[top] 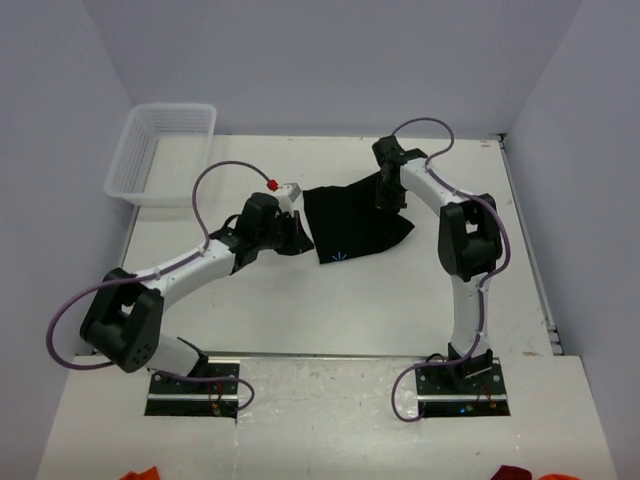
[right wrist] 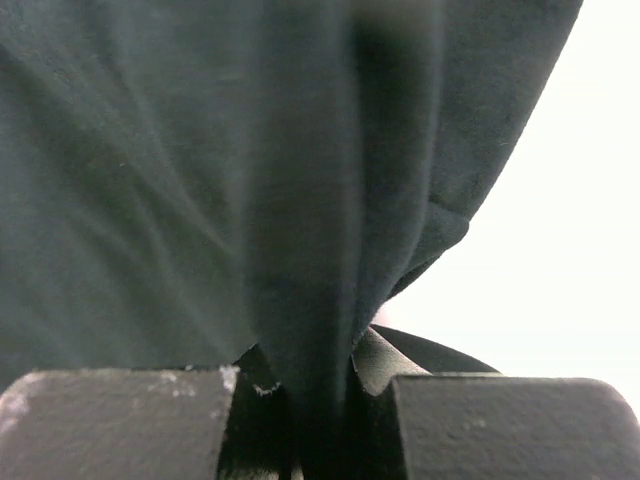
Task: Fold and stack the t-shirts
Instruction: Put the neatly folded tshirt into the corner of the board with the right arm
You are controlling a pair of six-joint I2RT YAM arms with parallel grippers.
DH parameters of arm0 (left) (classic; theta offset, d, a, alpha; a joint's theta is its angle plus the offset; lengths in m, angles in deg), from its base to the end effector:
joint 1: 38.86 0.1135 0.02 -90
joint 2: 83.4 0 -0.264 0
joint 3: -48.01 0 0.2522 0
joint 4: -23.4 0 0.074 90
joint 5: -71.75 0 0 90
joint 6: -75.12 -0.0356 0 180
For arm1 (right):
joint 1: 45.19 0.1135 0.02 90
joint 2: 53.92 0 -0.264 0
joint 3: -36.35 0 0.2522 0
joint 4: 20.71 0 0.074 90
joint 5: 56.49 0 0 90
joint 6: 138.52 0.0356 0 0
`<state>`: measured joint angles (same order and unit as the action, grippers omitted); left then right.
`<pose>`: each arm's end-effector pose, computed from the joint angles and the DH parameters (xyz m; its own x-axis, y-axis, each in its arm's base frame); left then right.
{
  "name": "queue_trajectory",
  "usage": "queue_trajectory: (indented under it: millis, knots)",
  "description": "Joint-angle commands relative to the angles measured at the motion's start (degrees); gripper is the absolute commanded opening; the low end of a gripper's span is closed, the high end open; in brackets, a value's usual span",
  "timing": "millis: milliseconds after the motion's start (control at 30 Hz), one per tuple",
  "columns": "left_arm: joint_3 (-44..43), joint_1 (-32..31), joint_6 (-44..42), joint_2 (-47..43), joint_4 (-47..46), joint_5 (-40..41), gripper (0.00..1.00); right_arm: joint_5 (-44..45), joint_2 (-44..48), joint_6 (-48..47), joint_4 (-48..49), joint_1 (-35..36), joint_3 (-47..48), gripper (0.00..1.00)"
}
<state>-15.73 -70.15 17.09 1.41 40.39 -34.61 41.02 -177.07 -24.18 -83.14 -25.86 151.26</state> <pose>0.2654 -0.1730 0.2191 -0.8111 -0.1015 -0.5760 0.3046 0.7674 -0.5642 0.4263 0.1446 0.1953 -0.9297 0.1069 -0.3524 0.1052 0.9942 0.0241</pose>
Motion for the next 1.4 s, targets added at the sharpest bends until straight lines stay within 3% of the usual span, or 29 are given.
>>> queue_trajectory:
  millis: [0, 233, 400, 533, 933, 1367]
  knots:
    - [2.86, -0.88, 1.61, -5.96, -2.17, -0.51, 0.00, 9.43, -1.21, -2.10, -2.84, -2.63, 4.23, 0.00]
    - [9.53, -1.49, 0.12, -16.77, -0.15, -0.34, 0.00, 20.68, -4.02, -5.52, -5.29, -7.37, 10.29, 0.00]
    - [12.35, -1.58, 0.99, -19.77, 1.61, -2.18, 0.00, 24.30, -6.04, -8.78, -5.39, -10.98, 16.44, 0.00]
    - [13.76, -4.39, 3.98, -22.49, 0.20, 1.23, 0.00, 27.64, -8.67, -11.59, -5.21, -14.66, 22.93, 0.00]
    - [11.39, -10.19, 6.53, -19.87, -0.85, 0.89, 0.00, 28.88, -18.78, -18.71, -3.98, -21.18, 39.03, 0.00]
    - [10.16, -11.08, 4.86, -18.99, 0.99, 1.77, 0.00, 30.90, -21.34, -22.49, -0.29, -23.81, 41.68, 0.00]
